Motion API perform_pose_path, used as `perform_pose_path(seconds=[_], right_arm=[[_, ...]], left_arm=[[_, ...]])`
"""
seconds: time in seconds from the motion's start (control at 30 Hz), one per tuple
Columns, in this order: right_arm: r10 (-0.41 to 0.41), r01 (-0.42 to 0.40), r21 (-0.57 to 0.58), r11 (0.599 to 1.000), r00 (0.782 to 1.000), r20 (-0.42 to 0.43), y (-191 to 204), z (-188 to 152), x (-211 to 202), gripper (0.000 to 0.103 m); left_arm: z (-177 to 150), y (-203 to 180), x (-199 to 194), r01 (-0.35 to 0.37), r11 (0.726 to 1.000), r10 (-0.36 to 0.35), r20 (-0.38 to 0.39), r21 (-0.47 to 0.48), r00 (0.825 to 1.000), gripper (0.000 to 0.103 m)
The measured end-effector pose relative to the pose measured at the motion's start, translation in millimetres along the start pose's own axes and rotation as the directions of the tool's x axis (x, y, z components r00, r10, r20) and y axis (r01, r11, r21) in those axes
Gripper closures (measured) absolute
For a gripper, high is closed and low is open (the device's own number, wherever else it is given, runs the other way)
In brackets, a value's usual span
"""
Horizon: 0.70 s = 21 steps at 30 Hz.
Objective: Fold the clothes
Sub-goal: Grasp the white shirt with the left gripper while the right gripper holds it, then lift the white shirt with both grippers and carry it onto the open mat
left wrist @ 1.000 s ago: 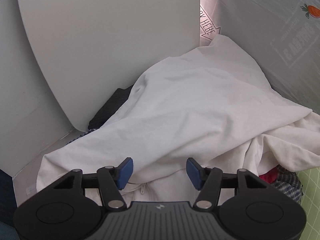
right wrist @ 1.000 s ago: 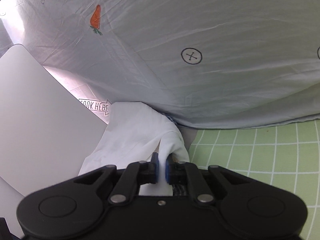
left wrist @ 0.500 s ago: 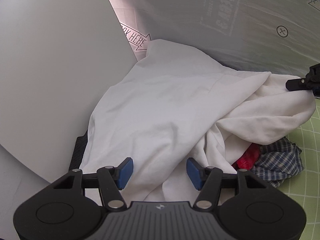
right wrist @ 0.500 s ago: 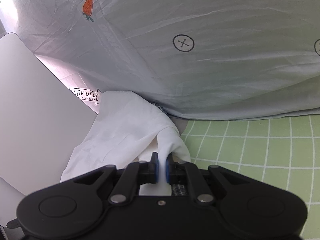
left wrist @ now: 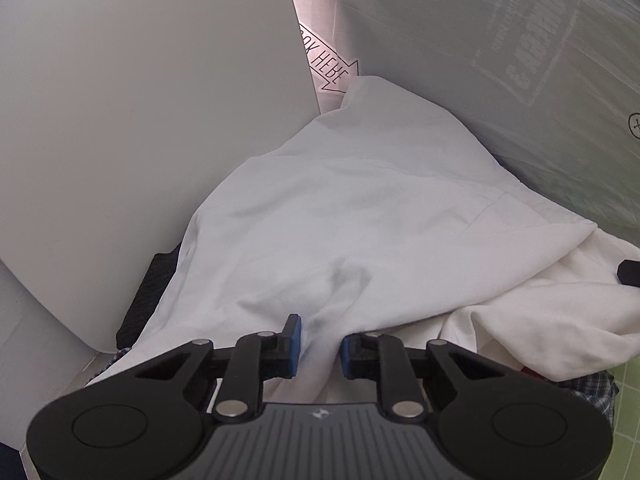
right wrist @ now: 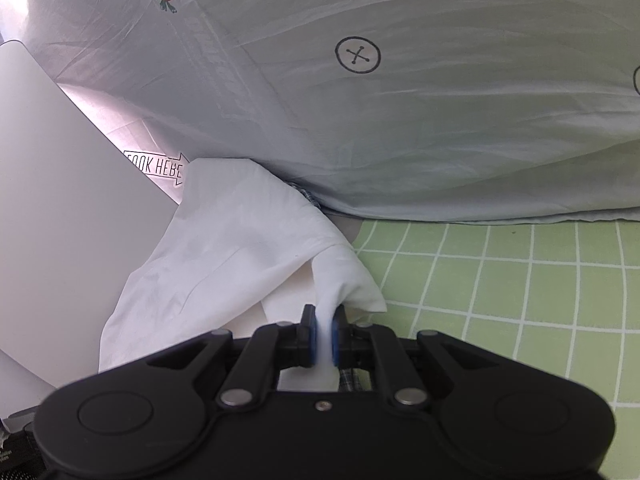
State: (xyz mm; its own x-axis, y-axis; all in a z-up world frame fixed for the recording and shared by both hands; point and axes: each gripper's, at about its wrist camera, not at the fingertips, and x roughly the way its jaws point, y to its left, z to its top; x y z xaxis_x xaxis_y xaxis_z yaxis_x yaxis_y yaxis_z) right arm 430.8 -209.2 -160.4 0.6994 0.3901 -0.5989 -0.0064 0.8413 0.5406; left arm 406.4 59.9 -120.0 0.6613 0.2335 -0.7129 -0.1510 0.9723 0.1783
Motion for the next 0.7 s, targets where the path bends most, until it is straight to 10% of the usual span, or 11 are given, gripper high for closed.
perform_pose_path(seconds=[0.37, 0.7], right_arm=[[0.186, -0.149, -0.184, 0.972, 0.962, 0.201, 41, 34, -66, 0.096], [0.302, -0.174, -0.300, 0.938, 0.837, 0.457, 71, 41, -212, 0.103]], left_arm=[[58, 16, -92, -0.082, 0.981, 0.129, 0.282, -0.174, 0.951, 0.096], [71, 2, -211, 0.163, 0.975, -0.082, 0.439, -0.150, 0.895, 0.097]])
